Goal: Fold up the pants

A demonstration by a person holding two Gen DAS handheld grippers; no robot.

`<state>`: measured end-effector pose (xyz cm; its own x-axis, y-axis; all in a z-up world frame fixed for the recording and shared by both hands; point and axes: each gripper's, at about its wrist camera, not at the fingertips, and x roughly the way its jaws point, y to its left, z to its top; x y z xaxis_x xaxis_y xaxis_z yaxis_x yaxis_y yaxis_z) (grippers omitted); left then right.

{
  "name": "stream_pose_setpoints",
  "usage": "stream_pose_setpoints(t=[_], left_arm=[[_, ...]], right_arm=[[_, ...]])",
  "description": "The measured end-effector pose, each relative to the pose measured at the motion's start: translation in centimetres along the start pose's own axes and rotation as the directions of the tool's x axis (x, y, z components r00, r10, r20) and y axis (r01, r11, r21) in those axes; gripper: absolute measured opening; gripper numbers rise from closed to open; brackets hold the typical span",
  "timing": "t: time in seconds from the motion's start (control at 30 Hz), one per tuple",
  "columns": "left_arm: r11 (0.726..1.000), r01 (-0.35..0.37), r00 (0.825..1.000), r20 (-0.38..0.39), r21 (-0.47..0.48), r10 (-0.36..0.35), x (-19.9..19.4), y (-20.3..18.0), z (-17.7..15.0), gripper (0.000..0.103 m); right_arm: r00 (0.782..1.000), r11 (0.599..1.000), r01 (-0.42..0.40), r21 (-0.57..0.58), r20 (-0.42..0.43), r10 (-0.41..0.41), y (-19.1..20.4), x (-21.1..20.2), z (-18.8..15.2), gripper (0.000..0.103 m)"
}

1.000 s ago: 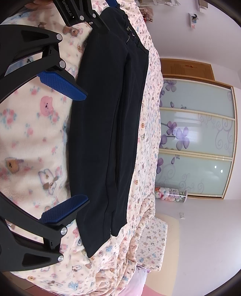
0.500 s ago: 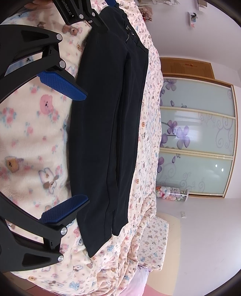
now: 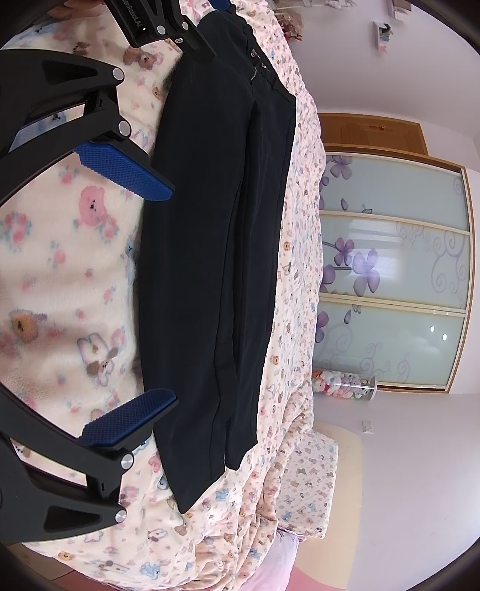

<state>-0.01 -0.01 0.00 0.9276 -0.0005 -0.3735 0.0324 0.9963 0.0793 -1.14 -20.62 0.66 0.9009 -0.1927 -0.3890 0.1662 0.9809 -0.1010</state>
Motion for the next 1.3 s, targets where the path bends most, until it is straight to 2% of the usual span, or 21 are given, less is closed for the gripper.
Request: stream_pose_setpoints(t=[1.3], left_arm=[[1.0,0.0,1.0,-0.001,-0.001,0.0,0.0,0.0,0.0,0.101]], right_arm=[[1.0,1.0,0.0,0.01,-0.01,0.0,-2.3,1.1,-1.5,0.102]])
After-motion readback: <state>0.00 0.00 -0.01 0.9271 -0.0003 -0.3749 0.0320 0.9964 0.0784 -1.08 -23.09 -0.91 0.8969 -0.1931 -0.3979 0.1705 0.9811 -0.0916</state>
